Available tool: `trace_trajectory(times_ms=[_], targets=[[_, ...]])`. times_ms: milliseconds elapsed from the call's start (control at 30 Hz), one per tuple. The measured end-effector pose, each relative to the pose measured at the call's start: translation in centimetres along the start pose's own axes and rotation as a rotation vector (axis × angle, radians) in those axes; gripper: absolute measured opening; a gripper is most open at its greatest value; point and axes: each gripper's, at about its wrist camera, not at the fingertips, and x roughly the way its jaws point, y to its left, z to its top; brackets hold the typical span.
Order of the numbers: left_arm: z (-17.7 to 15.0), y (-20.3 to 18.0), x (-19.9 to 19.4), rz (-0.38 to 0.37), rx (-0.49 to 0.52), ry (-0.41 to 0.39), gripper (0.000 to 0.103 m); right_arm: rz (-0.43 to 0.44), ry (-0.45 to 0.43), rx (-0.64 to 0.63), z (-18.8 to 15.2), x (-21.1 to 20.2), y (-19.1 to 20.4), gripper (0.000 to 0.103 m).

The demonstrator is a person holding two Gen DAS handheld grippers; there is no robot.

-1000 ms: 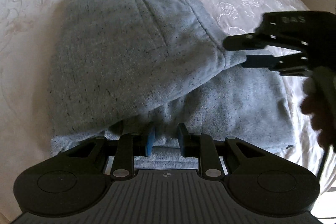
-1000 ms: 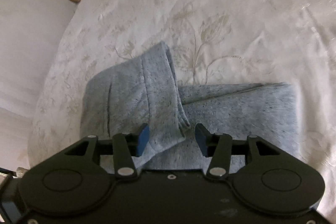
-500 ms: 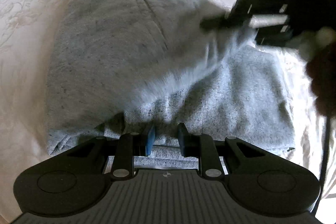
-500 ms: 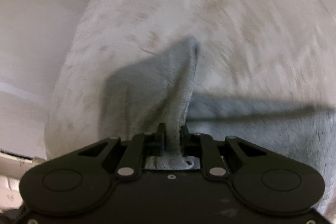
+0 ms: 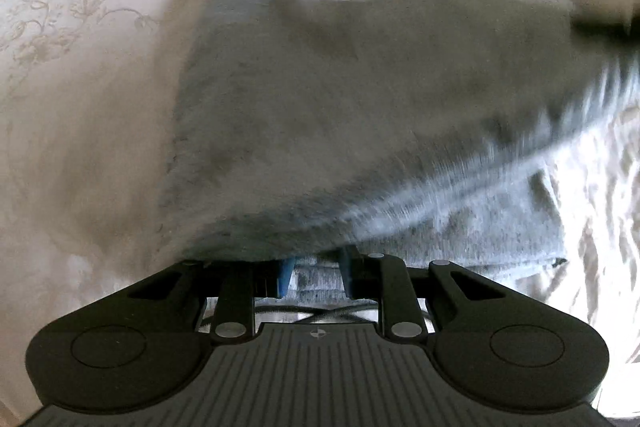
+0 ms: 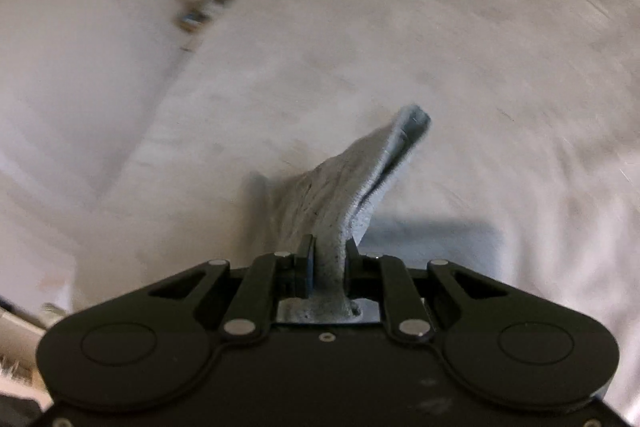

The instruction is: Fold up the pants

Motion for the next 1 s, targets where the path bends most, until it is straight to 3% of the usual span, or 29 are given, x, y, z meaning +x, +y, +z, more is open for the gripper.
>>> trace_trajectory(times_ms=[100,400,600,700,800,1000], targets=[[-0.4,0.1,0.0,-0.004,0.008,0.034,0.024,-0.092,0.066,0.065,-2.5,1.6,-3.0,0.015],[-1.0,1.5,-3.7,-0.025,0.011,0.127,0.027,-0.167,0.113,0.067,-5.3,3.7,-4.4,0.015],[0.6,2.0,-8.4,-0.067,0.040,0.058,0.030,-0.177,0.084,0.045,-5.8,2.8,-3.3,0.015],[3.2,2.1,-7.5,-0.057,0.007,0.046,0.032,-0.222,0.108,0.035,-6.3,3.7,-3.6,0.016],[5.3,2.1,-5.1,-0.029,-0.058,0.093,0.032,-0.256,0.128,0.053,-6.4,5.0,-4.0,0.017],[5.5,1.5,-2.0,0.021,-0.036,0.190,0.032,-0.276,0.140,0.060,-6.6,5.5,-4.2,0.020]])
